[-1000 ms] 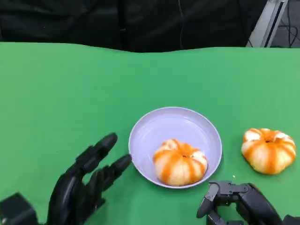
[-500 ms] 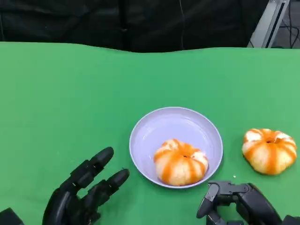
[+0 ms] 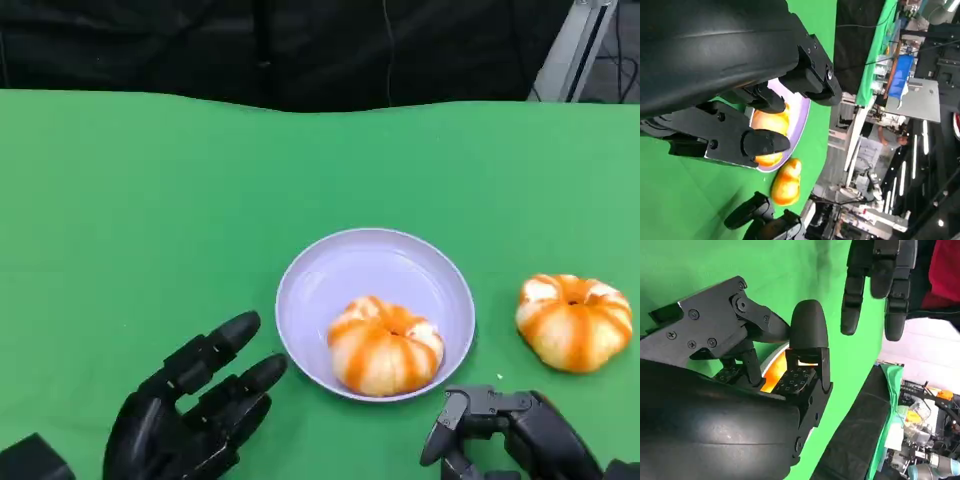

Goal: Grasp the bread from the table and place it into the plate.

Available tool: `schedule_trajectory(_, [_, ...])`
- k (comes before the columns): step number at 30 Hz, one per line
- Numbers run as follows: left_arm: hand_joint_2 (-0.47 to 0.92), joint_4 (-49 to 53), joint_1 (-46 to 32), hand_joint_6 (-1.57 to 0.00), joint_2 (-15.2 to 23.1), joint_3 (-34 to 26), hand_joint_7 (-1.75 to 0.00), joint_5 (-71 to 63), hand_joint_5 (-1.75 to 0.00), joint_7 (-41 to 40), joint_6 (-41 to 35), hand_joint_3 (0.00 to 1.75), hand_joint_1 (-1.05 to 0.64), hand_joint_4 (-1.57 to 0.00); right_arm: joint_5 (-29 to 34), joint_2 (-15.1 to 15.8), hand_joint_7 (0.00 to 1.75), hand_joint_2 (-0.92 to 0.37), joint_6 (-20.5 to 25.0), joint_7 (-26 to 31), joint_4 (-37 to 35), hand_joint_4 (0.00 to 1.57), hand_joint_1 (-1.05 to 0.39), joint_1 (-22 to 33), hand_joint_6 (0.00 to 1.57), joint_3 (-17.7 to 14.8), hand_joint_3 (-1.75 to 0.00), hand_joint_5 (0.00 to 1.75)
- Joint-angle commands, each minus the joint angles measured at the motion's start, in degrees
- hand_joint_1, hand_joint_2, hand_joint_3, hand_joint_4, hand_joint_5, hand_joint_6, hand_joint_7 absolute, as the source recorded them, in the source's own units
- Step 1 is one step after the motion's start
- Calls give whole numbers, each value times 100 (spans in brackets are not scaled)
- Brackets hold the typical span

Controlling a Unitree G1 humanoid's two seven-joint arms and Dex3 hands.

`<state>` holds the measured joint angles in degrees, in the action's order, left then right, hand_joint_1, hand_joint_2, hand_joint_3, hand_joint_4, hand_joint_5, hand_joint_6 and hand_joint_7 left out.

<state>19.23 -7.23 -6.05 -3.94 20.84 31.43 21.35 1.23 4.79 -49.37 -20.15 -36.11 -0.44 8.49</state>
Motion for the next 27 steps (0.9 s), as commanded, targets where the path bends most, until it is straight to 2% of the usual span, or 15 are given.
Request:
schedule_trajectory(1, [92,21,70,-71,2,32,-4,-178,-3,-130,211,39,10,-77,-66,98,115,-63,-9,-44,-36,80,-13,-11,84,-51,-93,148])
schedule_trajectory(5, [92,101,126,-73,20,106,-4,-491,-3,-268,433,38,10,-79,-61,98,115,-63,-39,-61,-56,80,-13,-17,84,-65,-94,148])
schedule_trajectory(7, [92,236,211,-106,97,234,-8,-1000,-9,-461,841,41,5,-109,-18,98,115,-63,-57,-31,-40,80,-14,-8,85,-66,-93,148])
schedule_trajectory(10, [90,642,389,-132,170,364,-8,-1420,-16,-566,1455,46,4,-131,-1,93,114,-63,-67,-13,-44,81,-13,-1,85,-69,-93,147])
schedule_trajectory(11, [84,789,432,-139,182,403,-8,-1520,-27,-605,1635,59,4,-132,-14,93,113,-64,-62,-21,-40,81,-14,4,85,-70,-92,147])
schedule_trajectory(13, [71,1000,484,-146,204,461,-15,-1631,-79,-667,1883,83,2,-115,-31,94,113,-64,-42,-34,-21,80,-13,15,85,-70,-91,146])
schedule_trajectory(14, [69,1081,500,-146,206,484,-17,-1673,-90,-700,1969,87,2,-111,-45,92,113,-65,-25,-46,0,80,-13,19,85,-67,-91,146])
schedule_trajectory(15, [67,1148,515,-144,204,502,-27,-1691,-106,-721,2033,90,2,-106,-42,92,113,-65,-22,-44,12,80,-13,21,84,-65,-91,146])
schedule_trajectory(16, [64,1201,529,-131,204,518,-55,-1700,-119,-740,2082,93,2,-100,-39,92,113,-65,-22,-42,19,80,-13,21,85,-64,-91,147])
schedule_trajectory(17, [63,1278,549,-124,207,535,-71,-1718,-125,-758,2166,94,3,-99,-37,91,113,-65,-19,-40,21,80,-13,21,85,-64,-91,147])
schedule_trajectory(19, [62,1401,580,-115,215,565,-89,-1736,-132,-797,2277,97,3,-97,-40,92,113,-65,-14,-43,16,80,-13,18,85,-65,-91,147])
schedule_trajectory(24, [61,1550,615,-110,223,609,-102,-1766,-140,-899,2357,98,2,-95,-55,91,114,-64,-38,-54,-10,79,-12,6,85,-70,-91,147])
schedule_trajectory(27, [59,1591,623,-104,231,634,-112,-1794,-147,-964,2378,104,1,-92,-55,94,114,-64,-40,-54,-8,79,-12,4,85,-73,-91,148])
